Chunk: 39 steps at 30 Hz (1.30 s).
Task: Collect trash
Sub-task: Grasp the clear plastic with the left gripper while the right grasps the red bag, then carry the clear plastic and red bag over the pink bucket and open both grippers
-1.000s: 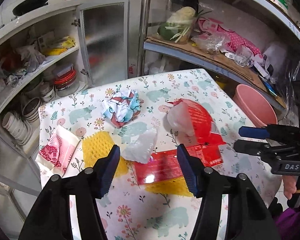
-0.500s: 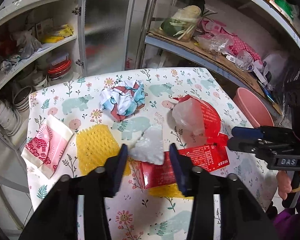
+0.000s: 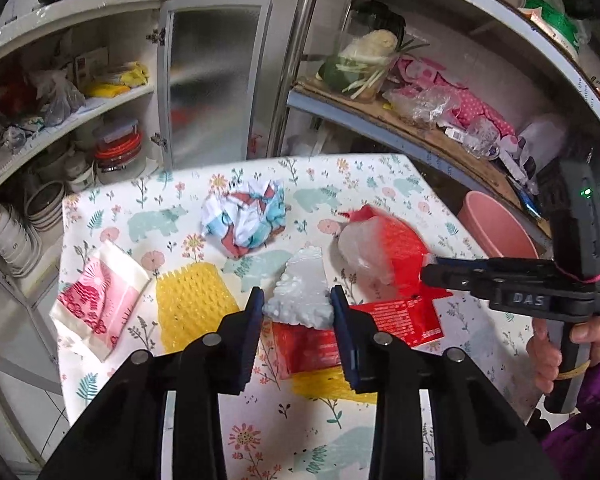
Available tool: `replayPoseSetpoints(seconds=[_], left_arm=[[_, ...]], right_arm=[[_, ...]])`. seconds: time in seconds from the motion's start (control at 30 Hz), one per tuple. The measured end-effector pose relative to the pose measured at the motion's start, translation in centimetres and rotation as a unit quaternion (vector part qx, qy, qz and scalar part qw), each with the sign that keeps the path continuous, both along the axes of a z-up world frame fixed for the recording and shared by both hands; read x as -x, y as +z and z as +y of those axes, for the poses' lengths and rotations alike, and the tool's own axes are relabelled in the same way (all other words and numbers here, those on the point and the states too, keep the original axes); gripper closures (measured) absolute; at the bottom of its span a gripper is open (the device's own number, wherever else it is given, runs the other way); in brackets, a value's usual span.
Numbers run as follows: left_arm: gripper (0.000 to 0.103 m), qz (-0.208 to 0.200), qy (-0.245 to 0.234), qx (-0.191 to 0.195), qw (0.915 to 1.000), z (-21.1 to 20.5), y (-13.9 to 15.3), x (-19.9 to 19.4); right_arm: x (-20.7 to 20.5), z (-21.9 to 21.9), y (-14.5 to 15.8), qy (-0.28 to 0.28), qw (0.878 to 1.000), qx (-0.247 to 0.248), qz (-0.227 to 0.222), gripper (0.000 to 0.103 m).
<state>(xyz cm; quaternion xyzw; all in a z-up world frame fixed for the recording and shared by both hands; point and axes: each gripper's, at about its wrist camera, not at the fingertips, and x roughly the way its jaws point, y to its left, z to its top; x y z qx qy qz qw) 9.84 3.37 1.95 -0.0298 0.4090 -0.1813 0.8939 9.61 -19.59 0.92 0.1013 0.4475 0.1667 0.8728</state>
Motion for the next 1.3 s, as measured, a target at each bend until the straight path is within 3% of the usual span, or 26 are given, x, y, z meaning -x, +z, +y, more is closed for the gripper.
replayPoseSetpoints(seconds=[0.23, 0.53, 0.73, 0.87, 1.1, 1.17, 1.3], left_arm=[[0.070, -0.011, 0.008, -0.007, 0.9999, 0.0, 0.8, 0.8], [0.070, -0.033, 0.006, 0.001, 0.9994, -1.4, 2.7, 2.2], [0.070, -0.050, -0.003, 0.004, 0.9987, -3.5, 3.8, 3.3], [0.070, -0.055, -0.015, 0.011, 0.9983, -5.2, 4.1, 3.8], [0.070, -0.059, -0.034, 0.021, 0.9975, -7.8, 4.4, 3.9], [0.070, -0.055, -0.033, 0.024, 0.9976, -8.0, 4.3, 3.8], [0.070, -0.053, -0.035, 0.020, 0.9978, -8.1, 4.3, 4.1]], right_arm=[[1.6, 0.1, 1.4, 0.003, 0.999, 0.012, -0.043, 0.100], [4.6, -1.7, 3.9, -0.015, 0.996, 0.011, -0.086, 0.101], [6.2, -4.0, 4.7, -0.027, 0.995, -0.021, -0.089, 0.101], [7.6, -5.2, 5.4, -0.040, 0.994, -0.015, -0.103, 0.101], [8.4, -6.7, 4.8, -0.036, 0.996, -0.030, -0.079, 0.101], [8.6, -7.2, 4.6, -0.019, 0.995, -0.068, -0.073, 0.100], [8.3, -8.1, 3.8, -0.024, 0.995, -0.075, -0.054, 0.100]])
